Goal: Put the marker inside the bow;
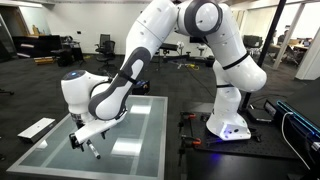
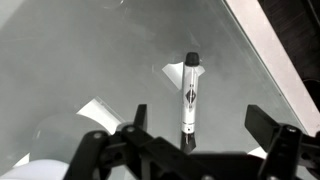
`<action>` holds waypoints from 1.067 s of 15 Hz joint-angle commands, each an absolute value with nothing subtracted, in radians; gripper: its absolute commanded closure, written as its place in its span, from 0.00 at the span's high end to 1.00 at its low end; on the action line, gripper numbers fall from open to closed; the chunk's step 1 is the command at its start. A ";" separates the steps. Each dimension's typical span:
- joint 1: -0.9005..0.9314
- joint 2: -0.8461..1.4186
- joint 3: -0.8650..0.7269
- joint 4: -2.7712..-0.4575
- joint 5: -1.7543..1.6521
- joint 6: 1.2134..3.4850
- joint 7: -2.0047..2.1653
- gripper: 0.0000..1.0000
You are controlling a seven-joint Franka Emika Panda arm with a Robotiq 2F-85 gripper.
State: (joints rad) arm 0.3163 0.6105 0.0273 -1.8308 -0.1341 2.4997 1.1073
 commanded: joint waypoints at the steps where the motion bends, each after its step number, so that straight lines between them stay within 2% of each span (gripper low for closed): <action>1: 0.315 0.642 0.018 -1.799 -0.100 2.514 1.086 1.00; 9: 0.313 0.719 0.011 -1.736 -0.072 2.509 1.089 1.00; 10: 0.313 0.727 0.011 -1.730 -0.067 2.510 1.088 0.95; 11: 0.313 0.735 0.010 -1.724 -0.063 2.510 1.089 0.74; 13: 0.313 0.747 0.007 -1.714 -0.058 2.511 1.089 0.69; 16: 0.314 0.756 0.004 -1.706 -0.054 2.510 1.090 0.44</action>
